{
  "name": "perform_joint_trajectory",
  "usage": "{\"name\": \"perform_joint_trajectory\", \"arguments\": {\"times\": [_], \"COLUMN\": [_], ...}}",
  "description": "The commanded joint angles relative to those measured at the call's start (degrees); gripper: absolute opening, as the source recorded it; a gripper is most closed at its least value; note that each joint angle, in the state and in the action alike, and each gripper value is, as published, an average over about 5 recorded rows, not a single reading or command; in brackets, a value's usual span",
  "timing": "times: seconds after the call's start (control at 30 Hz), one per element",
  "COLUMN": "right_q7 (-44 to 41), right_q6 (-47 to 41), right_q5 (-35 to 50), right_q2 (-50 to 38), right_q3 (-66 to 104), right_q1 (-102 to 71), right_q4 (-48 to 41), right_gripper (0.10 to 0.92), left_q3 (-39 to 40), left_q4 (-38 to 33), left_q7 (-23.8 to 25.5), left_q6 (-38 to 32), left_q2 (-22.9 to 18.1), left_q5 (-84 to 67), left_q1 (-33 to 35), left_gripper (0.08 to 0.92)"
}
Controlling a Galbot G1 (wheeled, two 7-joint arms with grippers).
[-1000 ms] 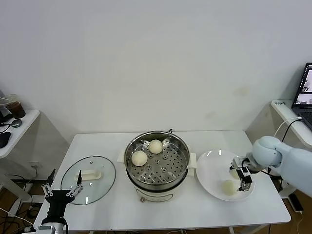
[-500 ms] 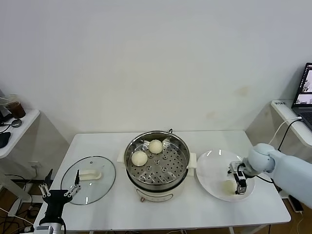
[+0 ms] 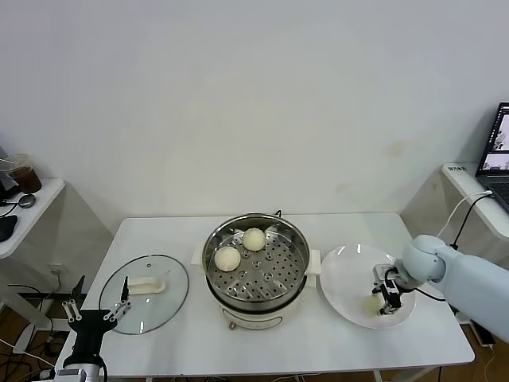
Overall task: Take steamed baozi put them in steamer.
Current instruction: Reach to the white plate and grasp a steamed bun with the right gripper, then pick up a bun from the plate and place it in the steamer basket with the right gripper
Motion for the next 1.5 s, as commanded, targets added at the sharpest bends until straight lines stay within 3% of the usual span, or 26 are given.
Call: {"name": "perform_joint_trajectory", "arguments": {"times": [0.03, 0.33, 0.53, 0.73, 1.07, 1.5], "right_q7": [-2.7, -8.2, -6.9, -2.5, 0.8, -0.2], "right_q6": [0.5, 4.0, 7.8, 13.4, 26.7, 38.9], "right_q5": [2.1, 11.9, 23.4, 27.3, 17.9, 8.5], "right_q2": [-1.2, 0.0, 8.1, 18.9, 37.0, 42.2], "right_q3": [-3.4, -12.2, -18.2, -24.7, -31.6, -34.2], "right_q1": [7.6, 33.6, 48.3, 51.9, 43.8, 39.7], "right_q4": [0.9, 1.6, 2.4, 6.1, 1.4, -3.6], "right_gripper": [0.497, 0.501, 0.500, 0.510, 0.519, 0.526], "left_q3": [0.0, 0.6, 0.9, 0.8, 0.1, -1.0], "left_q4": [-0.1, 0.1, 0.4, 0.2, -0.1, 0.7], "left_q7": [0.0, 0.0, 0.1, 0.1, 0.0, 0.0], "left_q6": [0.0, 0.1, 0.0, -0.1, -0.3, -0.4], "left_q2": [0.1, 0.6, 1.0, 1.0, -0.5, -0.6], "left_q5": [-0.1, -0.4, -0.5, -0.4, -0.3, -0.4], "left_q1": [-0.1, -1.0, -1.5, -1.5, -1.2, -1.7], "left_gripper": [0.823, 0.823, 0.823, 0.823, 0.823, 0.823]}}
